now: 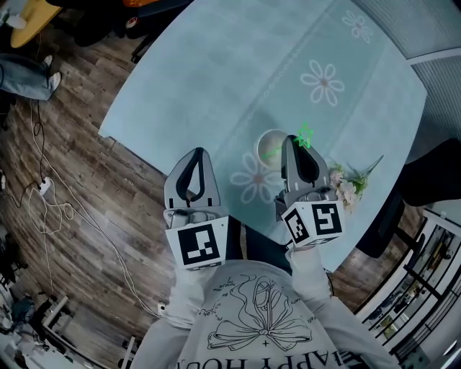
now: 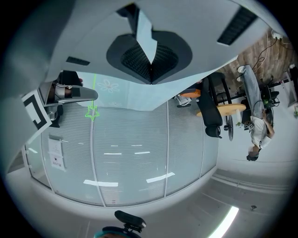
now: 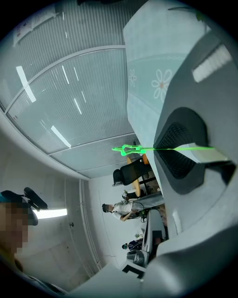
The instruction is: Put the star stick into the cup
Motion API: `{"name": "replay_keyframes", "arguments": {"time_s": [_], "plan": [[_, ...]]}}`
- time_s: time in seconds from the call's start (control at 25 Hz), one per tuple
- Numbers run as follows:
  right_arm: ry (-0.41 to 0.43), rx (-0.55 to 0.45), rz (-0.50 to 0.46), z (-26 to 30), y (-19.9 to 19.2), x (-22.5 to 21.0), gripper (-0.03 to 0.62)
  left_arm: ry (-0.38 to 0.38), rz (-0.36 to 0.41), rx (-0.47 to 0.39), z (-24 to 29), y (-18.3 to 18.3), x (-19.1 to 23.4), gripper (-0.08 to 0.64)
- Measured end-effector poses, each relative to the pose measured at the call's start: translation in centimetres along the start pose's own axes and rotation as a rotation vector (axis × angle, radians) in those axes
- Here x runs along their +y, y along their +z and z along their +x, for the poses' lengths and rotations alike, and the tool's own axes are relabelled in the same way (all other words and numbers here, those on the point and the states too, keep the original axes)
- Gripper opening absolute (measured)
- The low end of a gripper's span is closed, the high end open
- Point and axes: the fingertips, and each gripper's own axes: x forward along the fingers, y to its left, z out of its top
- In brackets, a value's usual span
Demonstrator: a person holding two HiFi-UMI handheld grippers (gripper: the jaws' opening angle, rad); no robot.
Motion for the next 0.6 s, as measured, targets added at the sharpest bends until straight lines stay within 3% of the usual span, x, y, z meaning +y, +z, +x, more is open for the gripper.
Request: {"name": "replay_keyframes", "arguments": {"time_s": [0.6], "plan": [[-0.025,0.028,0.036,1.2,-1.3,-1.7,0.015,0.007,-0.009,0.015,0.5,-0.8,-0.2,0.006]]}}
